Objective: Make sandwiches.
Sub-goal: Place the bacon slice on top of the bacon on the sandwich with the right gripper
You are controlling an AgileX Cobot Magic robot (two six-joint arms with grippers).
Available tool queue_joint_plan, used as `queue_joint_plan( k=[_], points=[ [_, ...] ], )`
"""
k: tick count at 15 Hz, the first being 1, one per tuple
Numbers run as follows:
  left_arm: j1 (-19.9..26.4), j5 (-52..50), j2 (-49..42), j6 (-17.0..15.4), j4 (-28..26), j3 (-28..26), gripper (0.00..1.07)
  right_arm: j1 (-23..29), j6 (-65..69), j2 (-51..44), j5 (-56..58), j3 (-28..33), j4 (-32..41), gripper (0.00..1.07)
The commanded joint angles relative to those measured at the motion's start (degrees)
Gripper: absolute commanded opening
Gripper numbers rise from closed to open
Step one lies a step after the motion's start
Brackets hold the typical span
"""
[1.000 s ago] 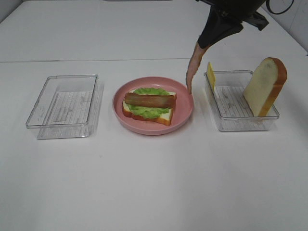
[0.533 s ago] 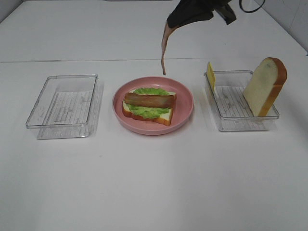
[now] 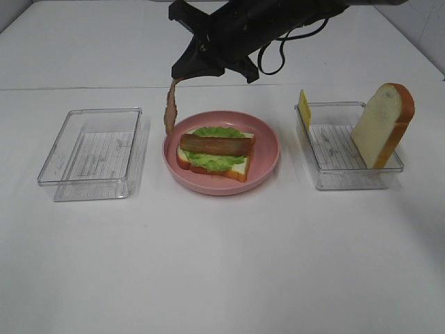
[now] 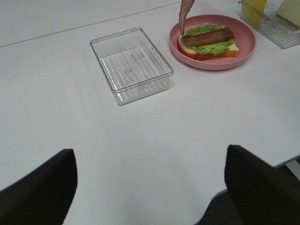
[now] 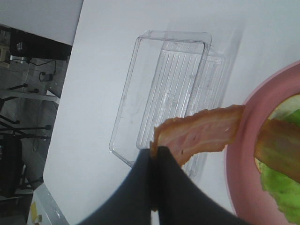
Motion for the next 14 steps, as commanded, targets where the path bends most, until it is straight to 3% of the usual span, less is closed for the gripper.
queue_joint_plan(
  k=[1,14],
  points=[
    [0.06,-0.57,-1.32,-0.06,0.29,0.23,0.81,0.40,-2.64,3.32,-0.92,-0.40,3.04,0.00],
    [0.06,-0.57,-1.32,-0.06,0.29,0.23,0.81,-1.78,16.10,3.21,2.29,-0.40,-31.05,0.00]
  ],
)
